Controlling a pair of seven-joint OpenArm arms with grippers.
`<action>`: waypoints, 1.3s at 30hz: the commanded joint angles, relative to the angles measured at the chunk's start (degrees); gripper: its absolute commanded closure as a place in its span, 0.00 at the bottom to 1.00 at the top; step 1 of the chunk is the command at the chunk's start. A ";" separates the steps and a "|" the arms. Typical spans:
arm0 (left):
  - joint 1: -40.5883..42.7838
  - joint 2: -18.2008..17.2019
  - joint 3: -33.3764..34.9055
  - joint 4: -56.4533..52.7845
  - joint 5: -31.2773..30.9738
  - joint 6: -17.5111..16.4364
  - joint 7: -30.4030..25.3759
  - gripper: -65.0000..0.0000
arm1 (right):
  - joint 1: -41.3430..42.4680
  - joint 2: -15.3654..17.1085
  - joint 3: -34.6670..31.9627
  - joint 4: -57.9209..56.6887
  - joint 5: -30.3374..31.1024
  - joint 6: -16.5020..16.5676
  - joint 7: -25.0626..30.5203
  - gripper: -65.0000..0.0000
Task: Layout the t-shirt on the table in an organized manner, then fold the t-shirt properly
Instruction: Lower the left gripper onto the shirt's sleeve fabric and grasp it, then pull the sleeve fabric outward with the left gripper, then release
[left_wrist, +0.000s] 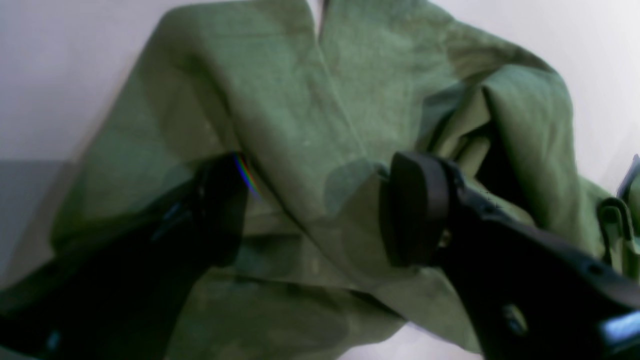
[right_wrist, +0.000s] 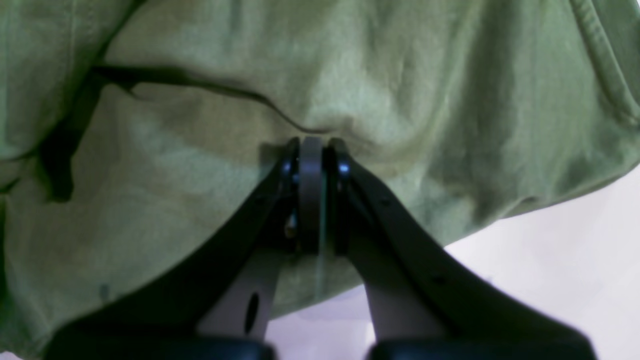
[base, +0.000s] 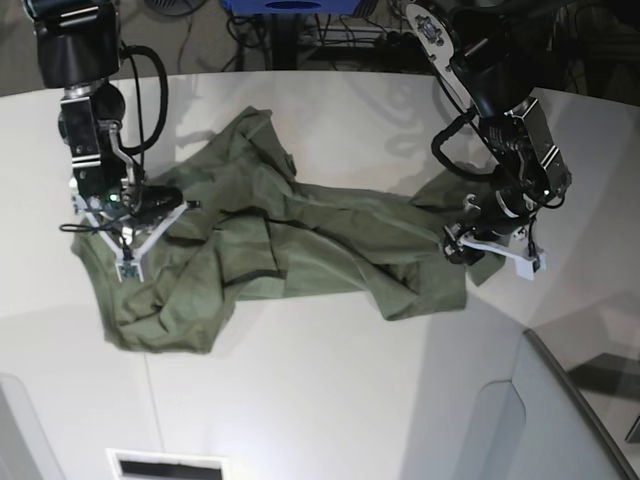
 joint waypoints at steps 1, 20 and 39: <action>-1.27 -0.41 0.14 1.04 -0.65 -0.20 -1.08 0.48 | 0.79 0.43 0.09 0.60 -0.04 0.01 0.40 0.95; 2.24 -0.33 9.19 27.41 -0.47 -0.29 11.23 1.00 | 1.58 0.43 0.09 0.60 -0.04 0.01 0.49 0.95; -2.24 -7.53 36.97 41.65 0.05 7.09 18.61 1.00 | 1.67 0.43 0.53 0.51 -0.04 0.01 0.49 0.95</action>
